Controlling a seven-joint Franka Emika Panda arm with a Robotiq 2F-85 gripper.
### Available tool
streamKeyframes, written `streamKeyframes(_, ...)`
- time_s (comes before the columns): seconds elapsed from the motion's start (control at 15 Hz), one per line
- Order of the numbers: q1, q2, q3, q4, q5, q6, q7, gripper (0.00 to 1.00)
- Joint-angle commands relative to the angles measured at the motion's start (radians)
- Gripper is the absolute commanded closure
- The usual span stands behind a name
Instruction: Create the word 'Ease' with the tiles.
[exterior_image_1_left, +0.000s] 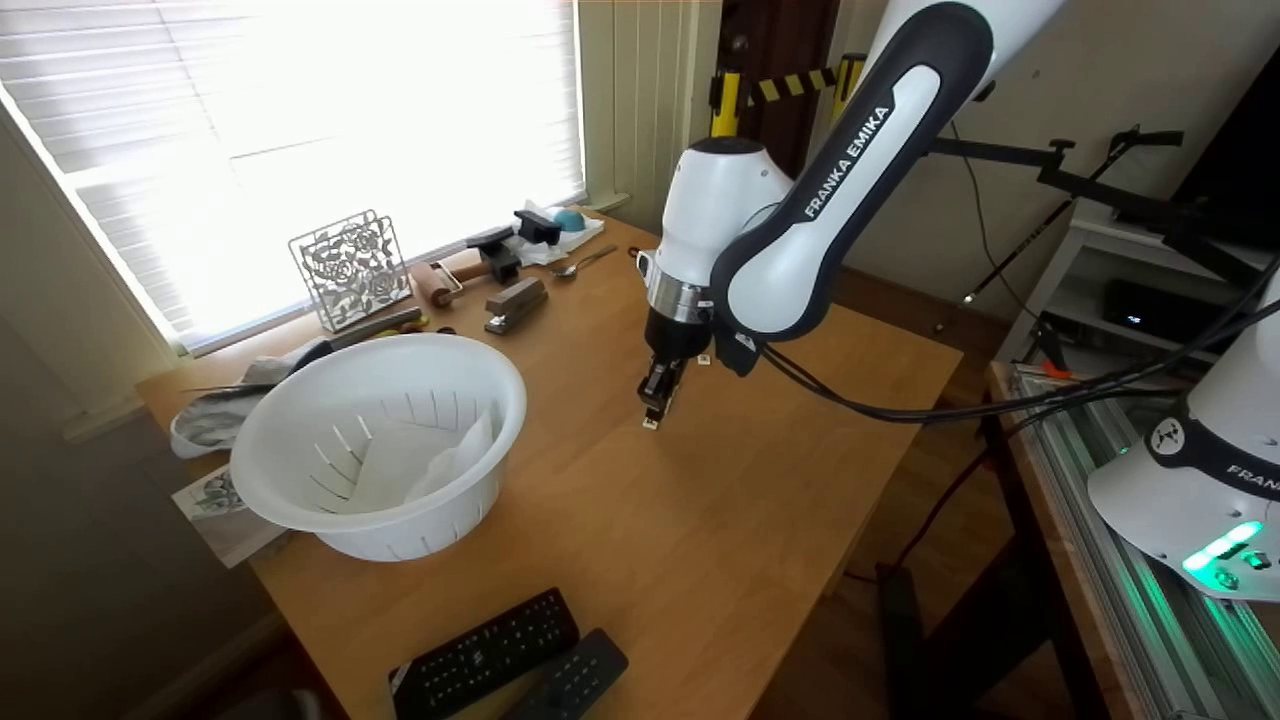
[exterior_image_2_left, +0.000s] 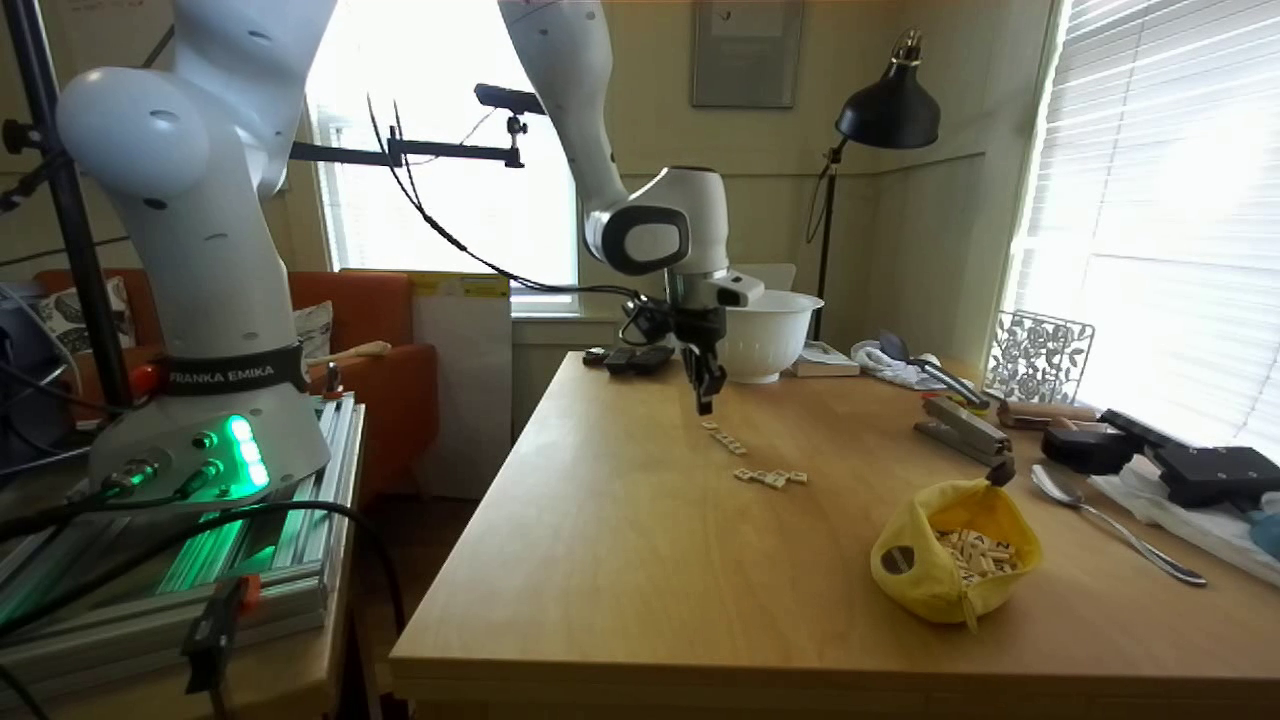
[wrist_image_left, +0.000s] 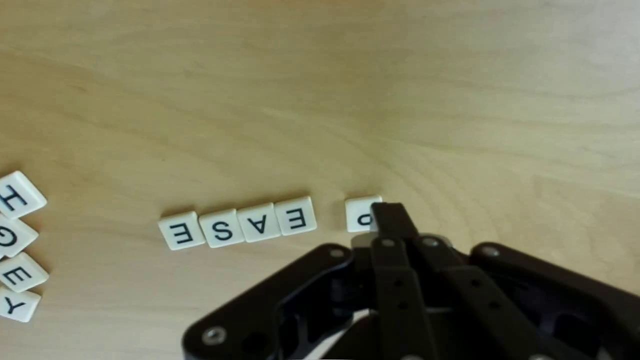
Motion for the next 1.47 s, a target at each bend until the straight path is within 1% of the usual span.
streamKeyframes(0.0, -0.022, 0.032, 0.021, 0.016, 0.024, 0.037, -0.046, 1.00)
streamKeyframes(0.27, -0.039, 0.057, 0.034, 0.024, 0.026, 0.082, -0.054, 1.00)
streamKeyframes(0.4, -0.049, 0.067, 0.040, 0.027, 0.024, 0.085, -0.057, 1.00)
streamKeyframes(0.8, -0.066, 0.059, 0.046, 0.018, 0.006, 0.030, -0.096, 1.00)
streamKeyframes(0.93, -0.067, 0.043, 0.043, 0.007, -0.007, -0.001, -0.128, 1.00)
streamKeyframes(1.07, -0.072, 0.018, 0.038, -0.010, -0.022, -0.060, -0.178, 1.00)
streamKeyframes(1.4, -0.041, -0.030, -0.033, -0.034, -0.087, -0.218, -0.248, 1.00)
